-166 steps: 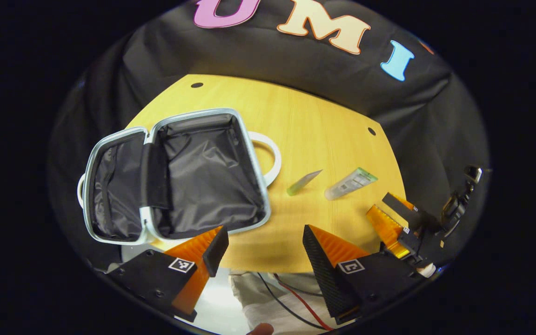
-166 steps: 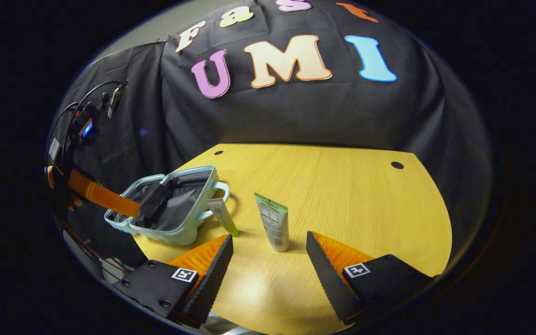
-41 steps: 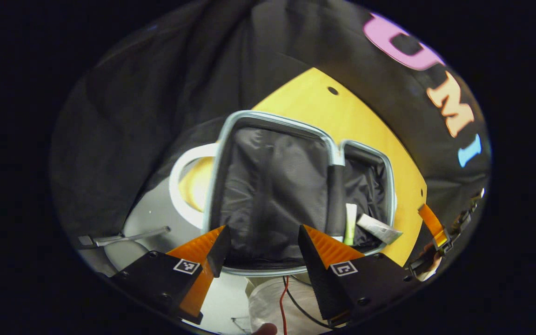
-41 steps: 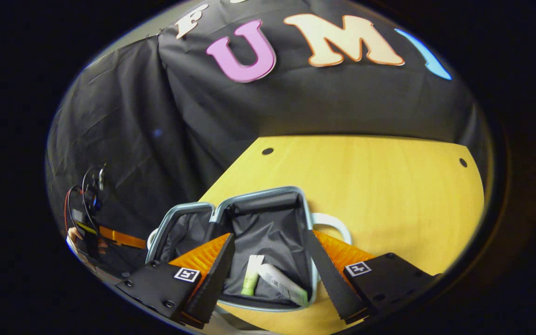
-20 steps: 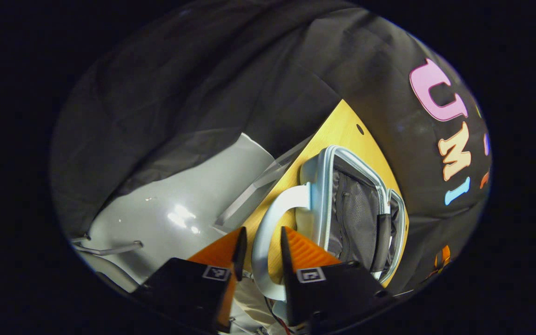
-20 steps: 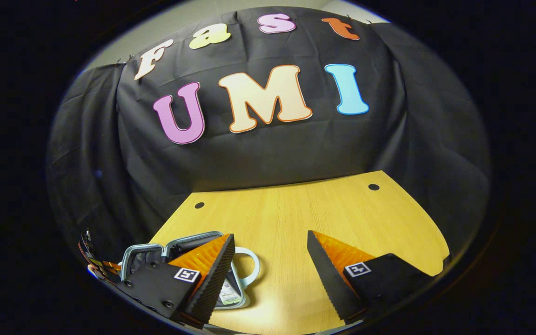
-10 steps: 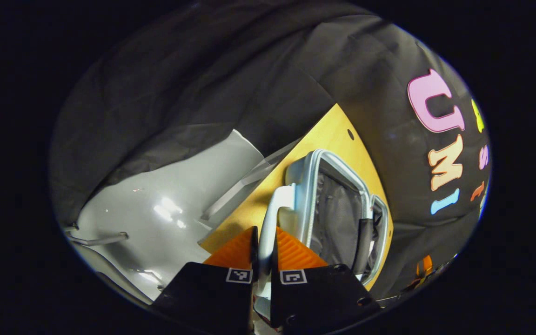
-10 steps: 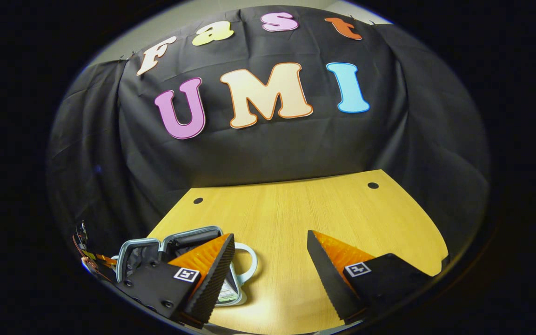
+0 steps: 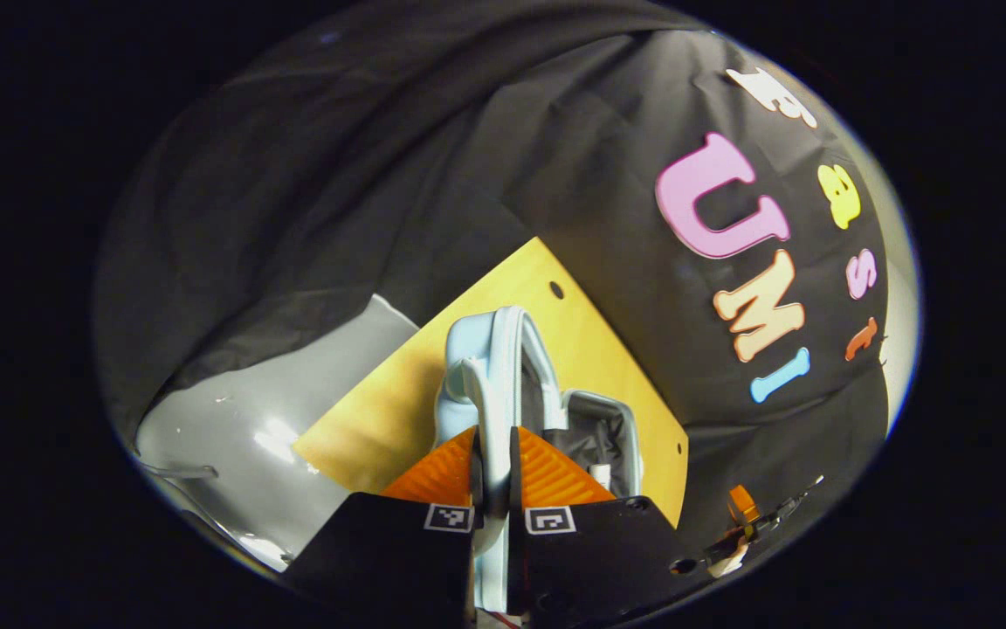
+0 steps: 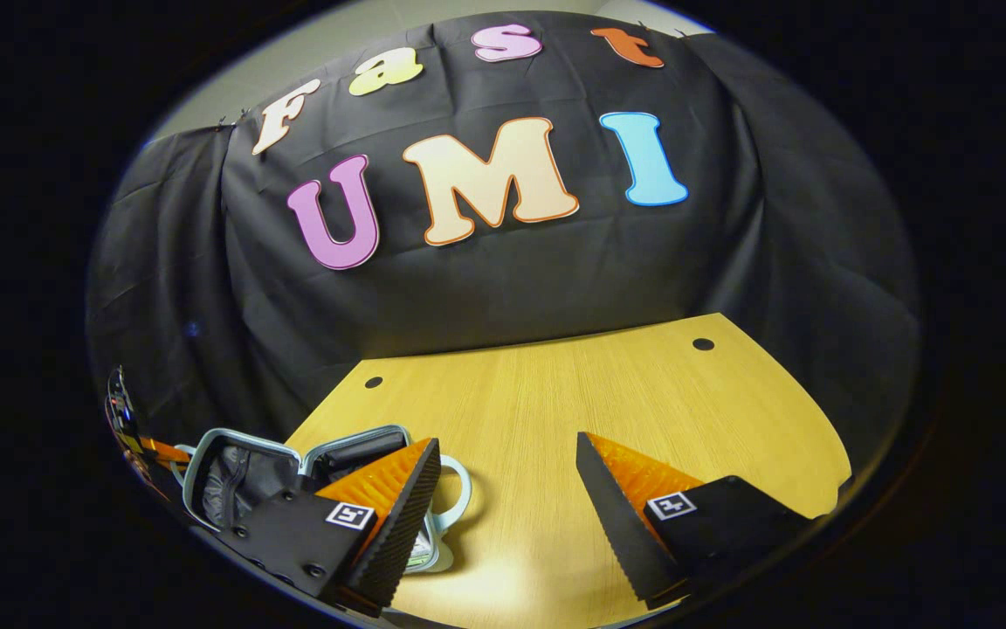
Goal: First open the suitcase, pack the skin care products into it, and then close the suitcase.
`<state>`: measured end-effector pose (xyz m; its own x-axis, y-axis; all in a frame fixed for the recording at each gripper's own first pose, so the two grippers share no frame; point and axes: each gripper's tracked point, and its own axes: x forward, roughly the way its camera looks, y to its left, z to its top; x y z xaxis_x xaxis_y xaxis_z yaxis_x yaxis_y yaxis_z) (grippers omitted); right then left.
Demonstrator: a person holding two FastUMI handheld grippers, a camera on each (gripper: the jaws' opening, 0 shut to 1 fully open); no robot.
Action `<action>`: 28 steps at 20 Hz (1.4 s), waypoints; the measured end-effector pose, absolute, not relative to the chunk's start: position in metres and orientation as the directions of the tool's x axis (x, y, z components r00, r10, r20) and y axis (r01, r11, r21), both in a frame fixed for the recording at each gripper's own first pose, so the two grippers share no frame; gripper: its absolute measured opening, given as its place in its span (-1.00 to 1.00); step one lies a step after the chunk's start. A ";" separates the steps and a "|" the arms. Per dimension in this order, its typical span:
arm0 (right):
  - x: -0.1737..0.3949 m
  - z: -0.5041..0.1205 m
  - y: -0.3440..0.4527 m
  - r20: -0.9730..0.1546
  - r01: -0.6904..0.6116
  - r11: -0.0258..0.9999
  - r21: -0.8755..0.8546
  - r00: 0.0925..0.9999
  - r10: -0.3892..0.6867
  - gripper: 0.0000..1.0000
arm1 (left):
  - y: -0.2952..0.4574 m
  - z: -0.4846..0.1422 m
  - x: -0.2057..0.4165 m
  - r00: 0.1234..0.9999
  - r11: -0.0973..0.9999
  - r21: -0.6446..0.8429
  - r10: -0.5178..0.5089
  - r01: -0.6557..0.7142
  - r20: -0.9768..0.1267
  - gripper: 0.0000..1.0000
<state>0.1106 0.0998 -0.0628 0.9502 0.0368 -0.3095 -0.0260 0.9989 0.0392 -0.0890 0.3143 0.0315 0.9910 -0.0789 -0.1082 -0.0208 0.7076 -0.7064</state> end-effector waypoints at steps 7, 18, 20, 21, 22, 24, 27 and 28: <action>0.106 -0.055 0.051 -0.285 -0.026 0.998 0.053 0.958 0.040 0.94 | 0.222 0.122 -0.082 0.988 0.755 -0.644 -0.155 0.126 0.012 -0.85; 0.085 -0.036 -0.048 -0.253 0.065 0.991 0.116 0.967 -0.033 0.94 | 0.067 0.175 -0.010 0.940 0.790 -0.552 -0.339 0.265 -0.033 -0.83; 0.085 -0.032 -0.060 -0.239 0.084 0.988 0.126 0.970 -0.052 0.94 | 0.036 0.173 0.005 0.923 0.790 -0.541 -0.380 0.289 -0.061 -0.84; 0.085 -0.029 -0.065 -0.235 0.092 0.987 0.130 0.970 -0.059 0.94 | 0.021 0.170 0.013 0.913 0.789 -0.538 -0.399 0.298 -0.081 -0.84; 0.087 -0.028 -0.069 -0.231 0.100 0.986 0.133 0.971 -0.067 0.94 | 0.008 0.166 0.023 0.903 0.789 -0.534 -0.418 0.304 -0.102 -0.83; 0.087 -0.025 -0.074 -0.223 0.107 0.985 0.138 0.972 -0.074 0.94 | -0.017 0.153 0.042 0.883 0.793 -0.525 -0.445 0.310 -0.151 -0.83; 0.089 -0.022 -0.082 -0.220 0.118 0.983 0.142 0.972 -0.085 0.94 | -0.053 0.127 0.071 0.858 0.817 -0.495 -0.455 0.297 -0.237 -0.83; 0.089 -0.021 -0.084 -0.222 0.123 0.982 0.142 0.971 -0.089 0.94 | -0.064 0.116 0.083 0.849 0.829 -0.480 -0.452 0.287 -0.272 -0.84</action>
